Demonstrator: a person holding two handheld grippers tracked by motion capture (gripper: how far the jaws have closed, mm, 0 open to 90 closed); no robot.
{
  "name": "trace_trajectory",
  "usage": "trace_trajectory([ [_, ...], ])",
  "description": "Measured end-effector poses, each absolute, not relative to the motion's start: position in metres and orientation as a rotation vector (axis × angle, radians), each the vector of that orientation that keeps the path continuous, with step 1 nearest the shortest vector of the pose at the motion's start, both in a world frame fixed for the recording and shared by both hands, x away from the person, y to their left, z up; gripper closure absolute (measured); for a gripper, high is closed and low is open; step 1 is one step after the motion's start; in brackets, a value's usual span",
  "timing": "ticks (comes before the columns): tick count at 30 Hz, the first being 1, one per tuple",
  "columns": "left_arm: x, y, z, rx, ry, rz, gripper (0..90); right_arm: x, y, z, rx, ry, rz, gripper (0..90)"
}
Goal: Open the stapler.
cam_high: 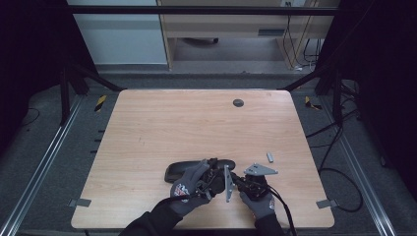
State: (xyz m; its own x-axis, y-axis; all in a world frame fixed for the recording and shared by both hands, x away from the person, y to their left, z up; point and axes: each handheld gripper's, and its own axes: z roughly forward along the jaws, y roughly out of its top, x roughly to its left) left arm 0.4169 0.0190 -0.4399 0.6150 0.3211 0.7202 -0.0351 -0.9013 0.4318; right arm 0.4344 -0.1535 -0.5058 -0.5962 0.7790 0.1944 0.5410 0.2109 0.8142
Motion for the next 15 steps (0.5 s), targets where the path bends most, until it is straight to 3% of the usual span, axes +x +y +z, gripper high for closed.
trace_trajectory([
  [15,0.42,0.029,-0.426,2.373,0.307,1.147,51.8,0.436,-0.145,-0.506,1.232,2.236,1.338,90.0],
])
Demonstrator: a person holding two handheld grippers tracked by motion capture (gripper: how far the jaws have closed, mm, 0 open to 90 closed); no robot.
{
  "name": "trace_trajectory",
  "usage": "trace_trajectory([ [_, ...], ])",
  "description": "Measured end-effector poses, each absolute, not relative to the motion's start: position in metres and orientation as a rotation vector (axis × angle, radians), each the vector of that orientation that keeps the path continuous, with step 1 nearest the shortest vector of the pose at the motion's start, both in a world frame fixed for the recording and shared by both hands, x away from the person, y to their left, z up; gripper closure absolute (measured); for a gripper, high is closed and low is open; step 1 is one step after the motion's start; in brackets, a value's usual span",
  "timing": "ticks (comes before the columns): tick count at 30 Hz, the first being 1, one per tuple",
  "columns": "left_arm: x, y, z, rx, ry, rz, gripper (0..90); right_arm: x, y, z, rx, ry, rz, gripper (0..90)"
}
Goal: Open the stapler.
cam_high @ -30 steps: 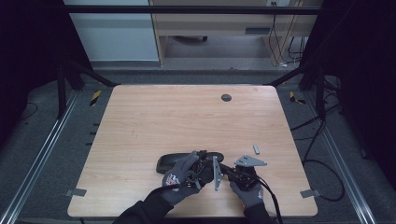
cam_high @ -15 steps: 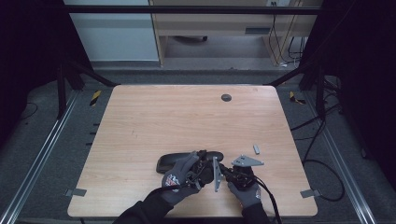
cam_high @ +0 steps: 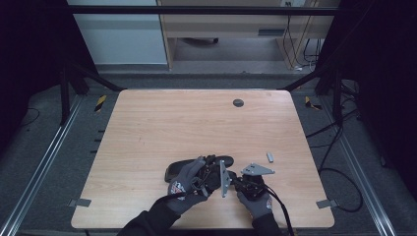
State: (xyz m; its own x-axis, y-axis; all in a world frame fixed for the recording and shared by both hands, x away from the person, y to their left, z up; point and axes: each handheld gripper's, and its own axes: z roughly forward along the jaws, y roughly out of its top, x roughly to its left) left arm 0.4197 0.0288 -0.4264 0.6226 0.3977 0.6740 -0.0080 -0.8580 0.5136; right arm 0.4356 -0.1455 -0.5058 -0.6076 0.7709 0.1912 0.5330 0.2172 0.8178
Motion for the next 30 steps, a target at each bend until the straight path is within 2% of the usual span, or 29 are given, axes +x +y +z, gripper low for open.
trace_trajectory([
  [30,0.422,0.066,-0.395,2.224,0.429,1.056,53.6,0.438,-0.145,-0.505,1.285,2.223,1.353,90.0],
])
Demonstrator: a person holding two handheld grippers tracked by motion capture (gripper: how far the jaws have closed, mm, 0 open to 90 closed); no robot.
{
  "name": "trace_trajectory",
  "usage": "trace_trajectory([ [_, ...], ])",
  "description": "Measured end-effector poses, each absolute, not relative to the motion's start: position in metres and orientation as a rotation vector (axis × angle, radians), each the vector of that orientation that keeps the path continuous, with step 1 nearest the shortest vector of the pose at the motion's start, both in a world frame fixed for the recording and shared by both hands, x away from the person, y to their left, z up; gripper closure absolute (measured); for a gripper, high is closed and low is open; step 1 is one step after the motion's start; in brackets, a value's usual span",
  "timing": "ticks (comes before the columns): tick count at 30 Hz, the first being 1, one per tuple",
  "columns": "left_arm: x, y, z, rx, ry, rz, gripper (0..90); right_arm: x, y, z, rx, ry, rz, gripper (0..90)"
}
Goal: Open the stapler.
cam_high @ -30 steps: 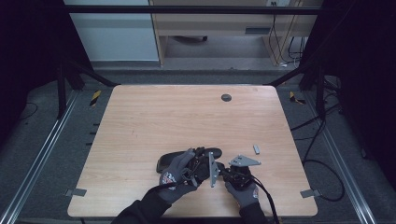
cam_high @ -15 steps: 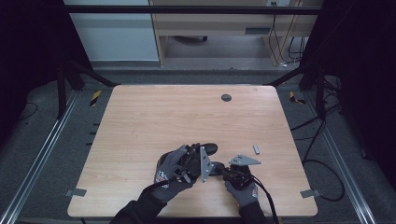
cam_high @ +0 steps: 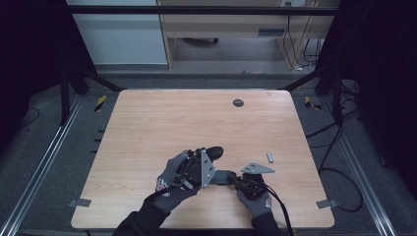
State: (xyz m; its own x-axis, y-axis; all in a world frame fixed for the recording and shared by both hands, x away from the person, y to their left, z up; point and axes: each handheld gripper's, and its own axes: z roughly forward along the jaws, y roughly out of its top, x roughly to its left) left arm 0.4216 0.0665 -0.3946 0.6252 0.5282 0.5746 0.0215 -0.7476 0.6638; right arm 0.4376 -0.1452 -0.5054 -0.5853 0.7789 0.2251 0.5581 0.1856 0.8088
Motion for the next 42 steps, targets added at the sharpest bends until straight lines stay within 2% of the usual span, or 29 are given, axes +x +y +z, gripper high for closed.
trace_trajectory([
  [42,0.417,0.112,-0.375,2.066,0.537,1.046,58.3,0.437,-0.145,-0.505,1.273,2.231,1.339,90.0],
])
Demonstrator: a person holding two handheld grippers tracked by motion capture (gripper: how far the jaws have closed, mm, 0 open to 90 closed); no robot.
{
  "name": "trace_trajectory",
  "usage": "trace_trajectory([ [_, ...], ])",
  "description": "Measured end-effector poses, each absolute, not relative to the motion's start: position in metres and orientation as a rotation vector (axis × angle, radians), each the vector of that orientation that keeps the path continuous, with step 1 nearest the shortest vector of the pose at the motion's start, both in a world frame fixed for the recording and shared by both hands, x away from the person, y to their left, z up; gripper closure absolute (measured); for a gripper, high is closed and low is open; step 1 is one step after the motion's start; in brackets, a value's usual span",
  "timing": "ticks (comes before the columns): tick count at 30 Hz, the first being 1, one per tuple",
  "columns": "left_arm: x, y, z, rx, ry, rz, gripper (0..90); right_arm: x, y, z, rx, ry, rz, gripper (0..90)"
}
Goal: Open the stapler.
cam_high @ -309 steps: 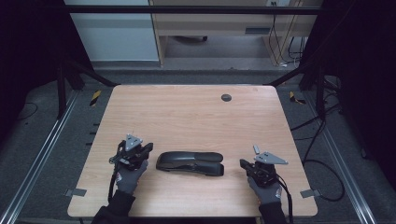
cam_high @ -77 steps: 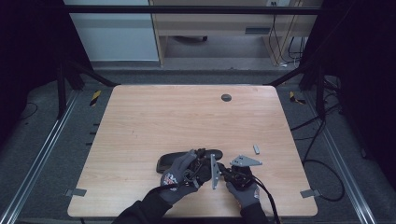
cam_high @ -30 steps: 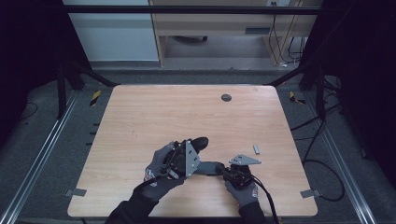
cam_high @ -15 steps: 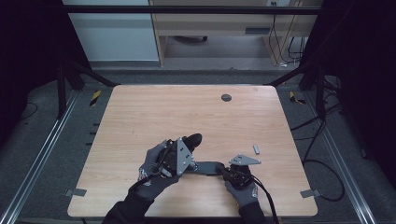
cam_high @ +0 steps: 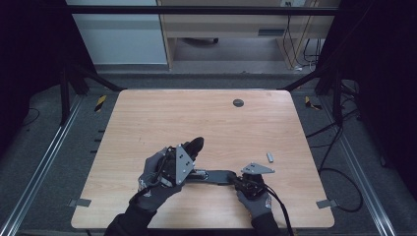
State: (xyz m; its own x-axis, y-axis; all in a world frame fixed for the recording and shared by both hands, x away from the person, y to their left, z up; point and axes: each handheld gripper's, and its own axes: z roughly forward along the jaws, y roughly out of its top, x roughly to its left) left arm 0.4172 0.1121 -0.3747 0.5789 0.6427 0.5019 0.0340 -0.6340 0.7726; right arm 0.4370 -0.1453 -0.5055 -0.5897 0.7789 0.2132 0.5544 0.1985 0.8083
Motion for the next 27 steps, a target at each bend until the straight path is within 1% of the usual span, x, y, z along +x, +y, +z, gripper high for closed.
trace_trajectory([
  [8,0.417,0.131,-0.369,2.009,0.6,0.993,58.7,0.437,-0.145,-0.505,1.273,2.233,1.34,90.0],
  [27,0.415,0.154,-0.368,1.923,0.678,0.955,59.8,0.437,-0.145,-0.505,1.275,2.237,1.345,90.0],
])
